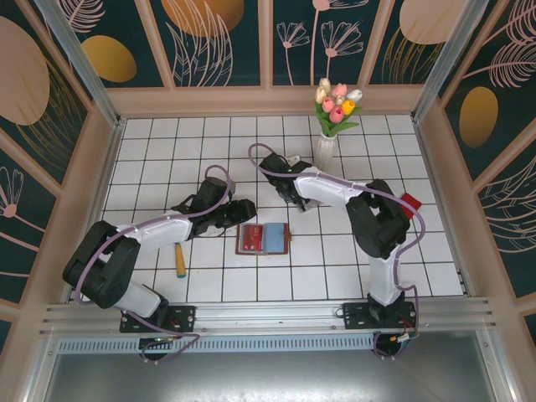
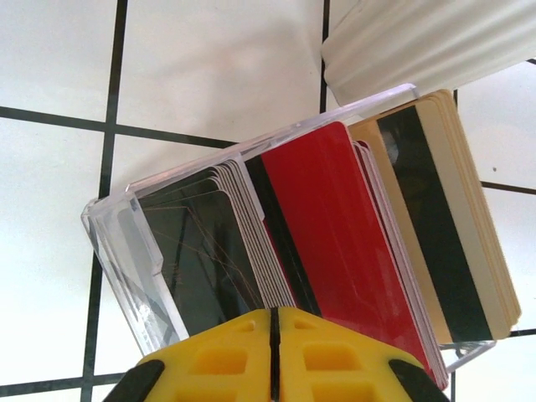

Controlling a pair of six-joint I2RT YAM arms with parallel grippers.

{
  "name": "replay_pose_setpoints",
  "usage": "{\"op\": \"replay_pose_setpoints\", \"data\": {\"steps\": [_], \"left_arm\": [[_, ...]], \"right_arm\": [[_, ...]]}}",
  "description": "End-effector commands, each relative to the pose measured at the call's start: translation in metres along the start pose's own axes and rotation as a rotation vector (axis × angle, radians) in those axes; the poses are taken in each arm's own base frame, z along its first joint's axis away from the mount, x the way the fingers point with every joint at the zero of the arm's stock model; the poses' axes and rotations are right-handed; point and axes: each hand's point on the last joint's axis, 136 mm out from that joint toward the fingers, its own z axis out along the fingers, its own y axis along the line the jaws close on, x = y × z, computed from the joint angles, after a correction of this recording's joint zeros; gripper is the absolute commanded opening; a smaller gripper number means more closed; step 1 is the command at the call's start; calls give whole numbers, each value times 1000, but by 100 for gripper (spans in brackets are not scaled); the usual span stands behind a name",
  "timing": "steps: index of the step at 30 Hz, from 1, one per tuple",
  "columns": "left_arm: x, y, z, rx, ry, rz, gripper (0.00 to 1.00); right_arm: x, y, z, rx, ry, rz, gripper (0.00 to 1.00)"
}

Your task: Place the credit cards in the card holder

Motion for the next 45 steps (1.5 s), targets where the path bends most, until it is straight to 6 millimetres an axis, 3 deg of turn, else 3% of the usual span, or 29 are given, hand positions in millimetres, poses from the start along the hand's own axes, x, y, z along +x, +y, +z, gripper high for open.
{"op": "replay_pose_setpoints", "data": {"steps": [1, 7, 10, 16, 20, 26, 32, 41, 45], "left_arm": [[-1, -4, 2, 19, 1, 15, 57], [0, -4, 2, 17, 2, 14, 57], [-1, -6, 2, 23, 3, 15, 57], [-1, -5, 3, 21, 7, 15, 58], [-1, -5, 3, 21, 5, 13, 58], [-1, -5, 4, 18, 7, 14, 58], [-2, -6, 4, 19, 10, 17, 58], [-2, -4, 1, 7, 0, 14, 58], [-4, -2, -1, -7, -17, 11, 58]], "right_arm": [[-15, -16, -20, 25, -38, 9, 8], [-16, -6, -24, -46, -39, 23, 7], [-16, -7, -19, -37, -34, 18, 21], [-7, 3, -3, -53, 6, -16, 34], [1, 3, 12, -27, 39, -29, 34], [17, 16, 24, -122, 101, 10, 33], [17, 48, 5, -286, 102, 40, 28], [11, 88, -25, -322, 79, 9, 27], [2, 96, -39, -325, 55, 22, 28]]}}
